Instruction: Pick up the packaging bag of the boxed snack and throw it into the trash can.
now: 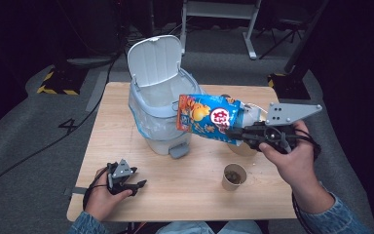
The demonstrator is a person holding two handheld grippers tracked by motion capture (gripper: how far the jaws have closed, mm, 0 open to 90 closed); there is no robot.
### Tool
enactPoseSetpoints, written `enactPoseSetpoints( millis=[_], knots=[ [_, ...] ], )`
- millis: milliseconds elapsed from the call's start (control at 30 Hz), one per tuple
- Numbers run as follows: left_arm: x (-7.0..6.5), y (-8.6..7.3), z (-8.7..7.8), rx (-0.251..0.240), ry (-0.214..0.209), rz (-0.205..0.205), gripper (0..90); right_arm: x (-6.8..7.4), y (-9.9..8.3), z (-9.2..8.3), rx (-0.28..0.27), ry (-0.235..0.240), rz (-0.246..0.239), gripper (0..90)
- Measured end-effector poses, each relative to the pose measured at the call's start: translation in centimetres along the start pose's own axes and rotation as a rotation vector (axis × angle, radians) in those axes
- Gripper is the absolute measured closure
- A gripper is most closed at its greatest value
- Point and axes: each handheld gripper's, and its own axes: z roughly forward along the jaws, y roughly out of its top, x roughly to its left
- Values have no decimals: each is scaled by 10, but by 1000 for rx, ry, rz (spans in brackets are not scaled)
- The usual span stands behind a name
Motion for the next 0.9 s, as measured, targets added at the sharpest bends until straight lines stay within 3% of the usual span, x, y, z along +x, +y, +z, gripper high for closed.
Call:
enactPoseSetpoints(
  millis=[233,433,900],
  knots=[
    [-1,0,0,0,6,-2,383,-18,21,11,-33,-1,1,899],
    [-2,-1,-1,2,11,-5,385,-34,33,33,-40,-2,10,899],
    [-1,-1,-1,2,6,-5,384,-61,42,81,-35,-1,51,898]
  ],
)
